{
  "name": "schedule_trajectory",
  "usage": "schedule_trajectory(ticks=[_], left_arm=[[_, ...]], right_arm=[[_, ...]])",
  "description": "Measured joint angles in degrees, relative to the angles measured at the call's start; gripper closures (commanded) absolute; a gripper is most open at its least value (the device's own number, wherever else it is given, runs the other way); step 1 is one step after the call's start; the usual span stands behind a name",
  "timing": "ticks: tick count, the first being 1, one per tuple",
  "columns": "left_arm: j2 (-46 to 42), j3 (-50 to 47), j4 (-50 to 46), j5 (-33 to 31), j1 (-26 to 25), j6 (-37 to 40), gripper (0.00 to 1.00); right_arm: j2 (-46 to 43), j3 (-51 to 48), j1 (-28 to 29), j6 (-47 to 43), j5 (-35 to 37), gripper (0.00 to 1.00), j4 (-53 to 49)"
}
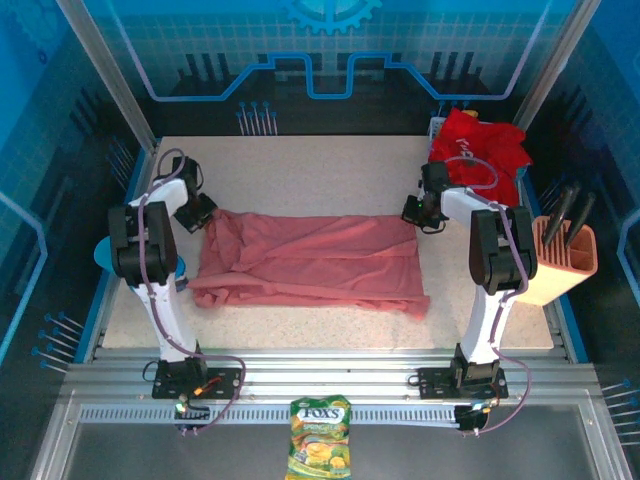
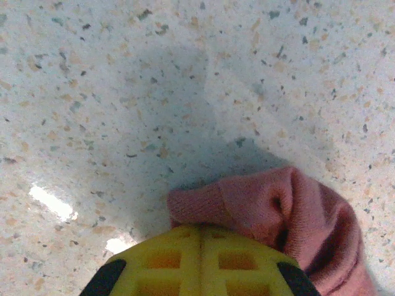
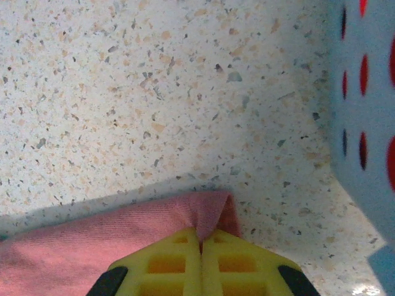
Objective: Fold and stack the t-shirts
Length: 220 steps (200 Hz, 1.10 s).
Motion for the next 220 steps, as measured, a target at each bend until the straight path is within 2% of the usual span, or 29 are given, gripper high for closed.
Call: schedule_trajectory(ticks=[73,129,140,156,172,220], left_arm=[[0.39,1.62,-2.34,-5.84,0.17,4.72,1.0],[0.39,8.31,-6.05,-8.52,0.11,7.39,1.0],[0.39,9.73,-6.23,-7.61,0.09,7.39,0.85],[0.42,10.71,-6.1,-4.39,0.07,6.99,0.77],[0.55,10.69,-6.03,-0.87,0.0,6.95,0.65],[2.64,9.84,-2.75,7.48,-0.11,5.6,0.61]], right_arm=[[-2.43,-1.77,-1.57,-1.57,3.56,1.0,-2.23],[-5.77,-3.72,-4.87,-2.19,5.9,1.0,-3.15],[-5.75,-3.72,-5.14,-2.43,5.86,1.0,-3.21],[-5.75,-3.72,-5.16,-2.62,5.55,1.0,-3.26],[-5.75,-3.72,-5.16,-2.67,5.14,1.0,-3.28],[-5.75,-3.72,-5.16,-3.5,4.15,1.0,-3.26]])
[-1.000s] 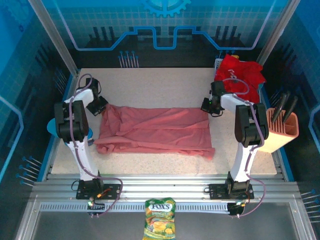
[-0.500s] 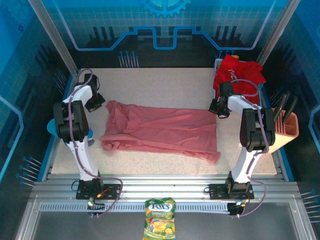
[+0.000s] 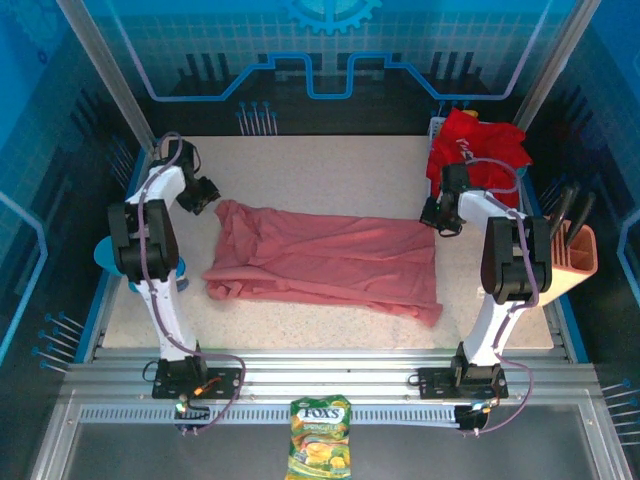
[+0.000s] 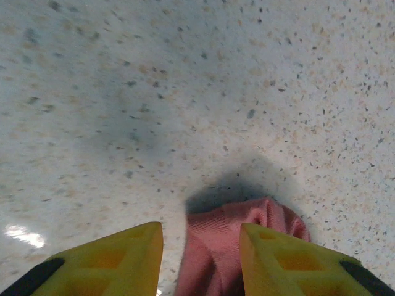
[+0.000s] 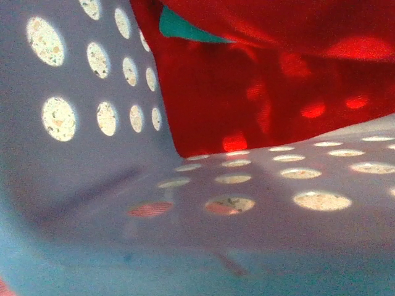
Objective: Fold and stack the t-shirts
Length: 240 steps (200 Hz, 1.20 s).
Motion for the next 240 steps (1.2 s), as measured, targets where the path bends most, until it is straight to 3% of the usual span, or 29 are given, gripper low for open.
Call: schedule_trajectory(ticks=[50,132,173,240], left_arm=[[1.42,-4.17,3.8,5.38,0.04,-0.37,0.68],[1.4,-6.25,7.06,9.55,1.57,-3.69,0.64],[1.42,-6.23,6.78,9.18,1.7,-4.98,0.79],[1.84,-5.57,6.21,7.96,1.6,-5.88,0.94]], right_arm=[[0.0,0.0,0.0,-0.02,-1.27,1.0,0.0],[0.0,0.0,-0.04,-0.2,-1.4,1.0,0.0],[0.0,0.0,-0.33,-0.2,-1.86,1.0,0.0],[0.0,0.0,-0.37,-0.2,-2.03,1.0,-0.04]])
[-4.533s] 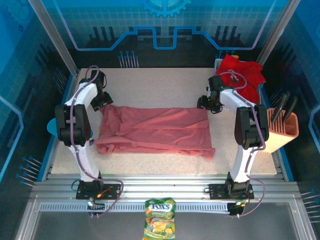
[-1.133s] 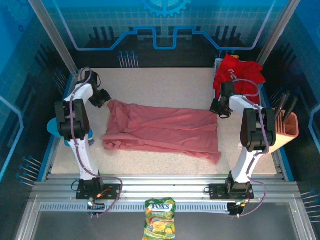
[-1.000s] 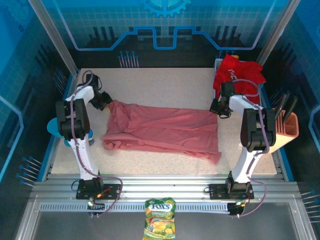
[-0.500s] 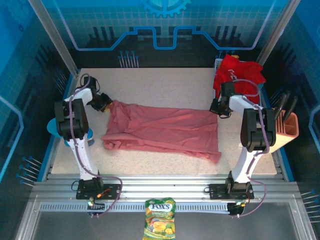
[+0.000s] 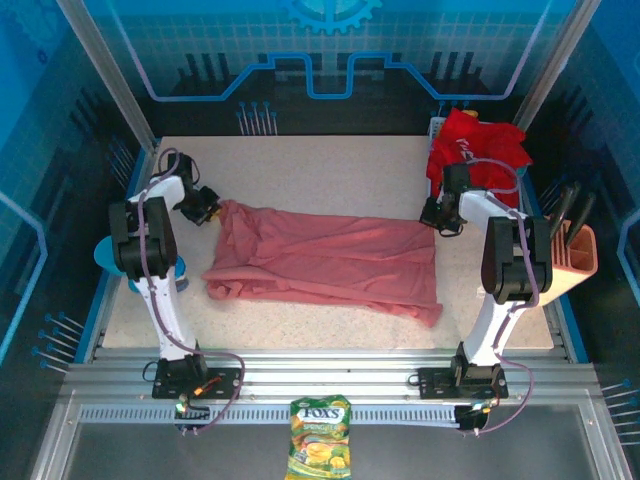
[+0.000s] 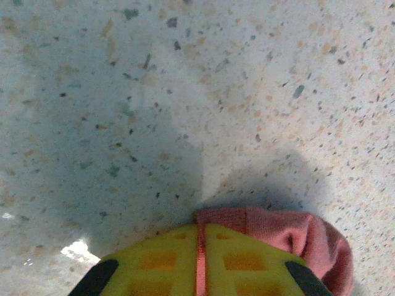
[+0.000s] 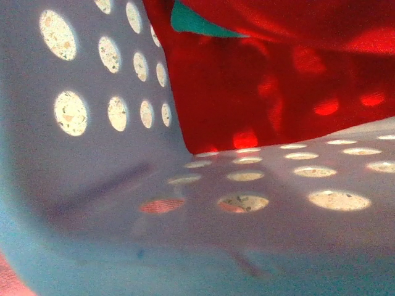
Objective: Fold and stack the t-shirts
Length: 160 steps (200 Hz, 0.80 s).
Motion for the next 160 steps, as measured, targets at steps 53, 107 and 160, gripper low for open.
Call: schedule_trajectory(ticks=[53,107,160], left_arm=[[0.35,0.04,3.61,-0.46,-0.48,-0.37,1.0],[-1.16,-0.52,3.08,-4.22,-0.66,0.63,1.0],[-9.53,0.04,-3.52,-11.96,-0.68,6.05,1.0]], right_arm=[[0.0,0.02,0.0,0.0,-0.81,1.0,0.0],[0.0,0.02,0.0,0.0,-0.7,1.0,-0.11],[0.0,0.11,-0.83,0.0,-0.35,1.0,-0.57]])
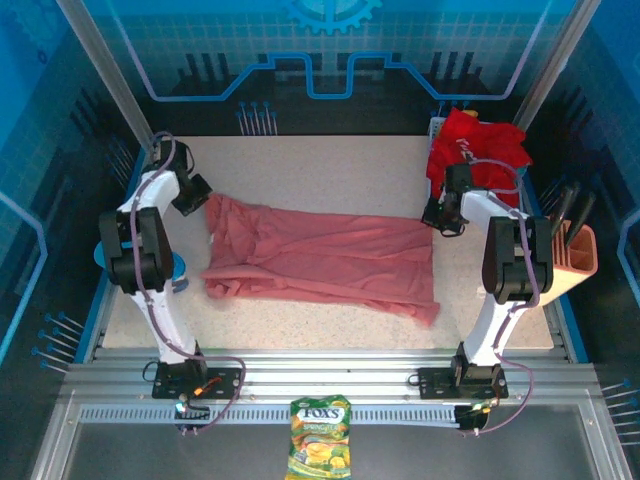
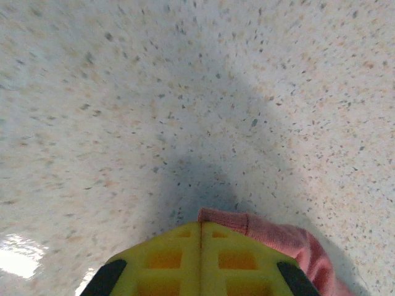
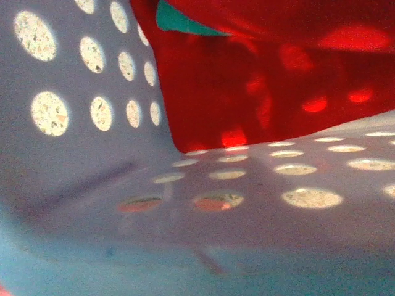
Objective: Fold and stack the t-shirts
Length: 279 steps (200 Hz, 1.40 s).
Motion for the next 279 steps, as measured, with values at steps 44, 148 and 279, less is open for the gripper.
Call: schedule_trajectory(ticks=[44,148,279], left_arm=[[-0.28,4.79,-4.61,-2.64,0.0,4.39,1.0],[5.18,7.37,-6.62,-0.55,-0.11,5.01,0.48],[-25.81,-19.21,-9.16,7.52,-8.72,0.24,0.47]], right_arm=[[0.0,0.79,-0.42,0.0,-0.04,1.0,-0.09],[-0.9,1.84,-0.13,-3.26,-5.14,0.24,-0.04],[-22.14,-10.49,14.47,-2.03,-3.08,0.09,-10.34]])
